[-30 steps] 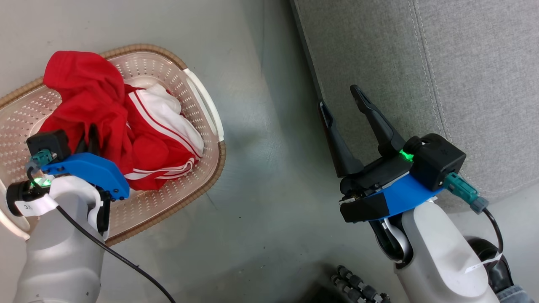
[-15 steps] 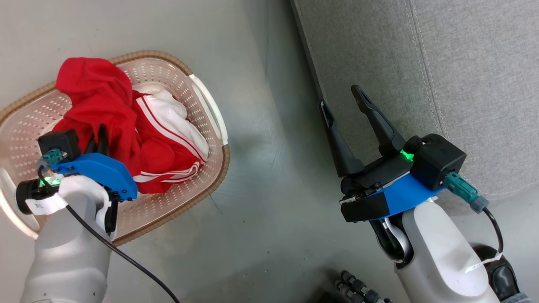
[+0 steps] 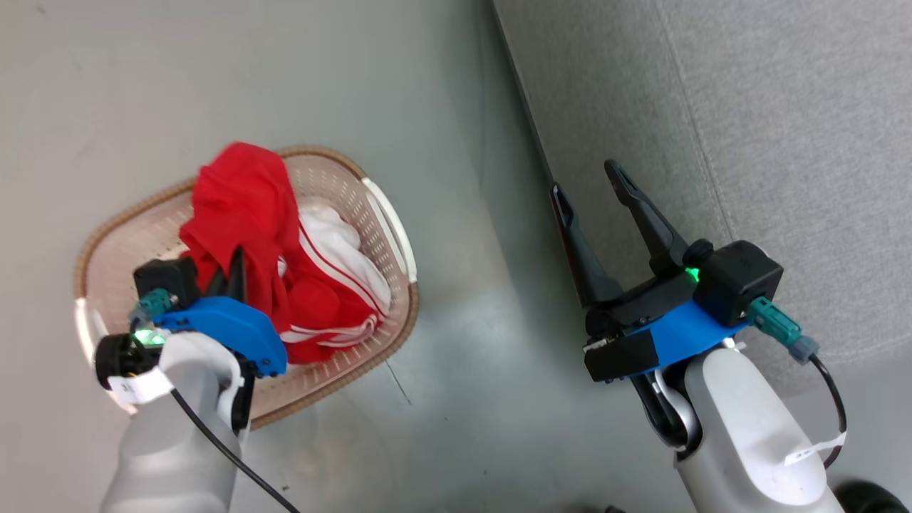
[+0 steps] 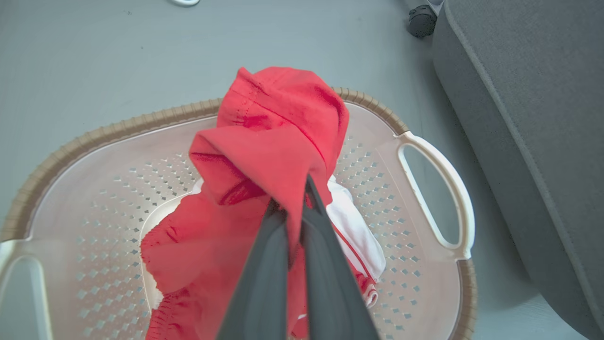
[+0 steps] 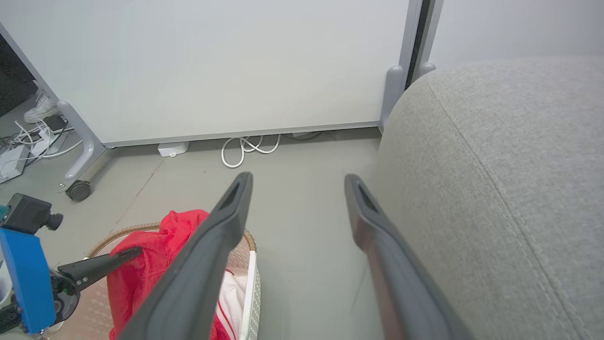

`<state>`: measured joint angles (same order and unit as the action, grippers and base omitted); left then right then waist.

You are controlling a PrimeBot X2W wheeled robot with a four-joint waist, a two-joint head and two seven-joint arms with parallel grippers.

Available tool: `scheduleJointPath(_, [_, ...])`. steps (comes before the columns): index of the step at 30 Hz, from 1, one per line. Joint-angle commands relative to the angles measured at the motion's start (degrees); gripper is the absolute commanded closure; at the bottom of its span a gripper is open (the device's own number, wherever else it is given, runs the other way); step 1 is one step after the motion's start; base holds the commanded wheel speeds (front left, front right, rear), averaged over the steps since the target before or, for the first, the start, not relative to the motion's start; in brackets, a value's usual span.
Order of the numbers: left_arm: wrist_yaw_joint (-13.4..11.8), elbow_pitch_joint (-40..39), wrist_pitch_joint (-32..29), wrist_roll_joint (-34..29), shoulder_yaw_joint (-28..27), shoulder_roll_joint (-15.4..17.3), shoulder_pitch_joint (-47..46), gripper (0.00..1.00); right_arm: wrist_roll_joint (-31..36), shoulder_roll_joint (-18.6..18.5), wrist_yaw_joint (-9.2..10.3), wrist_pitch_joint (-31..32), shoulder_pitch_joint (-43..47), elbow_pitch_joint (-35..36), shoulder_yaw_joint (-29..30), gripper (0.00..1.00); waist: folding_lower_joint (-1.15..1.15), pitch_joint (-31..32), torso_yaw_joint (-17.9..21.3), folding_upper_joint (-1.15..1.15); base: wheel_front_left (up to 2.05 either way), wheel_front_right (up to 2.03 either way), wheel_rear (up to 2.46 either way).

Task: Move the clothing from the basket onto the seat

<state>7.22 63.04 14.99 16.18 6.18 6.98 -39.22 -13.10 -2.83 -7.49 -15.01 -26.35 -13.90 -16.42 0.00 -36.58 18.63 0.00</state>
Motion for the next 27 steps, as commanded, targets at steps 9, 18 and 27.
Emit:
scheduleJointPath(9, [0.3, -5.5, 0.3, 2.8, 7.3, -2.7, 6.0, 1.0, 1.8, -0.1, -0.01, -0.2, 4.4, -3.5, 1.1, 0.0, 0.0, 14.1, -4.7, 0.0, 0.0, 0.0, 0.0])
scheduleJointPath(18, [0.3, -11.2, 0.3, 8.7, 18.1, -3.5, 9.0, 1.0, 2.9, -0.1, -0.01, -0.2, 9.7, -7.1, 1.2, 0.0, 0.0, 25.2, -8.0, 0.0, 0.0, 0.0, 0.0])
scheduleJointPath(27, [0.3, -14.3, 0.3, 14.9, 27.6, -3.9, 6.3, 1.0, 3.1, -0.1, -0.01, 0.6, 13.0, -8.5, 0.4, 0.0, 0.0, 32.4, -9.9, 0.0, 0.0, 0.0, 0.0])
